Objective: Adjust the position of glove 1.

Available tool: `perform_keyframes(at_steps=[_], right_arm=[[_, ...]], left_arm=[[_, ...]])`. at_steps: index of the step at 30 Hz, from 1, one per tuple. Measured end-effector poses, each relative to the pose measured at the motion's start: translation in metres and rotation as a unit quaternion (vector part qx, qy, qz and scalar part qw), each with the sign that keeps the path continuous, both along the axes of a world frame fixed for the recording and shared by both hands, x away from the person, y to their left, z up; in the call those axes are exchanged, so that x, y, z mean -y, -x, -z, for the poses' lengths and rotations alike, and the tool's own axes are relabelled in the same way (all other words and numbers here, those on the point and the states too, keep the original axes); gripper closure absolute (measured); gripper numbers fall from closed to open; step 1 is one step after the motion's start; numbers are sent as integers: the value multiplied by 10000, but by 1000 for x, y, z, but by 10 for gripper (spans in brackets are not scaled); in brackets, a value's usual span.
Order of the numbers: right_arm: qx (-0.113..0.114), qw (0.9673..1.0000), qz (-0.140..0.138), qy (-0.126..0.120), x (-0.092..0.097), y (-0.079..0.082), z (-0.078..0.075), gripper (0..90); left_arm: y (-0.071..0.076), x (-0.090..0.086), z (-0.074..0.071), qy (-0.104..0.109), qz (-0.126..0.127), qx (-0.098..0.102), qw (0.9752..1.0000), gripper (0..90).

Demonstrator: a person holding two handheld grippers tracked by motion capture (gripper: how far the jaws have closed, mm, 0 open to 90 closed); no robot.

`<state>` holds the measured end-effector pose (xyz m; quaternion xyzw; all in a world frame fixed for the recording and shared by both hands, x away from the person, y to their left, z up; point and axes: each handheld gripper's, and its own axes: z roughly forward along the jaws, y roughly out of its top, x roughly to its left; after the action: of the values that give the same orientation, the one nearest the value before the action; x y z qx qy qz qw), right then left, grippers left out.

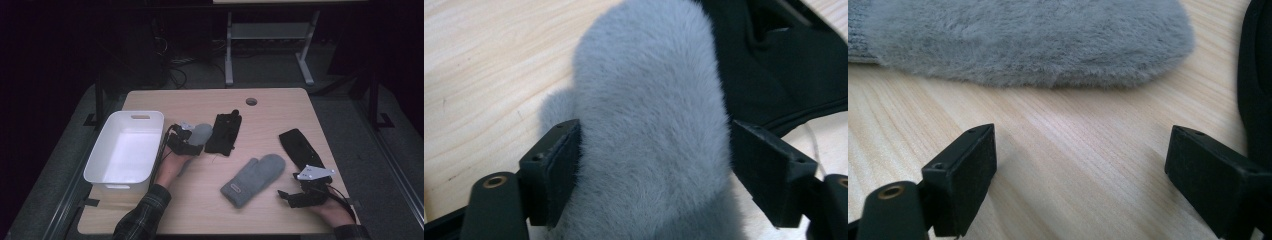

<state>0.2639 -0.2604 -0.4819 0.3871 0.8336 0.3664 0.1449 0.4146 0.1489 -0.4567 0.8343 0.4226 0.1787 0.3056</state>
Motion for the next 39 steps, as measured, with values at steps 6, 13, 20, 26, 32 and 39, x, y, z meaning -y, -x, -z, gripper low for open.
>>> perform_keyframes(at_steps=[6, 13, 20, 26, 32, 39], right_arm=[[1, 10000, 2, 0, 0, 0, 0, 131], [6, 10000, -6, 15, 0, 0, 0, 131], [6, 10000, 1, 10, 0, 0, 0, 133], [5, 10000, -1, 9, 0, 0, 0, 134], [4, 10000, 2, 5, 0, 0, 0, 134], [4, 10000, -6, 13, 0, 0, 0, 134]], left_arm=[[0, 0, 3, -70, -15, -39, 10000, 394], [1, -4, -1, 30, -41, 5, 10000, 655], [7, 2, -11, 120, -4, 77, 9999, 695], [13, 6, -22, 188, 85, 151, 9997, 697], [19, 8, -36, 436, 236, 75, 9987, 705], [25, 12, -52, 753, 500, -156, 9958, 719]])
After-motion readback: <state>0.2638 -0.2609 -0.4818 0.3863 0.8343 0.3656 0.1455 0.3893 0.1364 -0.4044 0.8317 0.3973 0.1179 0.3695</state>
